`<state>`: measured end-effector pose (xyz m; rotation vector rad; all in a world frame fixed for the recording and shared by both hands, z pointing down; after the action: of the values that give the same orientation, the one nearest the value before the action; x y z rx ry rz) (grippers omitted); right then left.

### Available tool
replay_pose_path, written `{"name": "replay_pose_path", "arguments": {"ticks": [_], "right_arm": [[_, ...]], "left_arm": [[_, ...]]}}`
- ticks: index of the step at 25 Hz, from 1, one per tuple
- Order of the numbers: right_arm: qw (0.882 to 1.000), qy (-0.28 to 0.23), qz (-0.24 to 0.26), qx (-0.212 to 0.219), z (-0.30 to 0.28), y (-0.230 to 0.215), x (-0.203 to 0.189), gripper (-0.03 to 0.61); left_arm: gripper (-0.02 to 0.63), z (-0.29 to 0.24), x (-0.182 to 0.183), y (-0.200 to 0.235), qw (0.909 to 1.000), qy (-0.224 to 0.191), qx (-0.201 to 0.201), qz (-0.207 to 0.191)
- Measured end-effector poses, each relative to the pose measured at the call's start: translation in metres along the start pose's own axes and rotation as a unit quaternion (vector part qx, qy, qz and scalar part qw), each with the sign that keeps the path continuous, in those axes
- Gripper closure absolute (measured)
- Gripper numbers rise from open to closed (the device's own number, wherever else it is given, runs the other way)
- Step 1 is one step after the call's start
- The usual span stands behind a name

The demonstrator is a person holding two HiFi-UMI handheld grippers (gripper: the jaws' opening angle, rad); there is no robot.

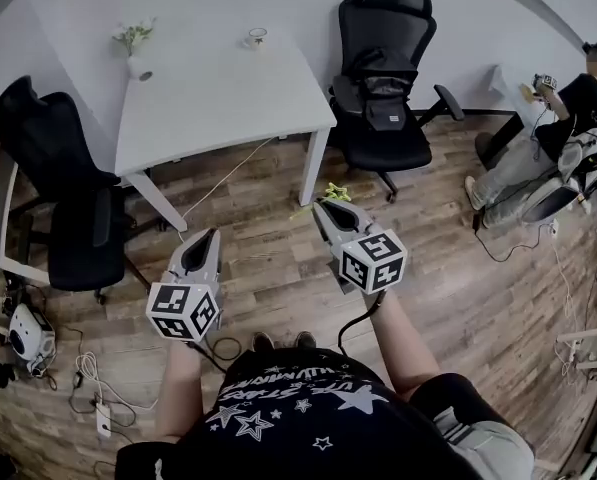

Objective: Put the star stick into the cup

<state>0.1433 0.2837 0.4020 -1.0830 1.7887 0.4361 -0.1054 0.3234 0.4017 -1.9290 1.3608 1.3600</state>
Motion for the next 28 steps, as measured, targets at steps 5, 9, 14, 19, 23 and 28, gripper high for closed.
{"name": "replay_pose_path", "arguments": {"ticks": [5,9,14,19,23,28], "right_arm": [[1.0,0.005,-0.005,-0.002,-0.008,0.006,-0.002,0.546],[1.0,-0.004,-0.008,-0.006,-0.017,0.014,0.002,0.546],[1.0,-0.011,-0.013,-0.017,-0.027,0.025,0.006,0.546],[0.999,-0.013,-0.018,-0.031,-0.036,0.038,0.007,0.545],[0.999,0.0,-0.02,-0.036,-0.042,0.043,0.001,0.545],[0.999,0.006,-0.023,-0.036,-0.052,0.038,0.0,0.545]], "left_arm": [[0.611,0.004,-0.011,0.006,0.9999,0.008,-0.001,0.007],[0.611,0.011,-0.015,0.019,0.9999,0.007,0.0,0.01],[0.611,0.021,-0.014,0.043,1.0,0.002,0.0,0.008],[0.611,0.028,-0.019,0.064,0.9999,0.004,-0.013,0.006],[0.611,0.028,-0.024,0.077,0.9998,0.01,-0.015,0.011],[0.611,0.023,-0.022,0.086,0.9997,0.011,-0.012,0.017]]}}
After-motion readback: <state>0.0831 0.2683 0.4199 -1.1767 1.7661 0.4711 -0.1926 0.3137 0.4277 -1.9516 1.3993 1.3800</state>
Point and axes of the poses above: the fingertips, and each gripper's own axes: z backward along the fingers, y to its left, x out of its top, the point moved 5 cm from there along z, backward along the fingers, and after that the axes turned 15 degrees about y, right-handed, at the moved point
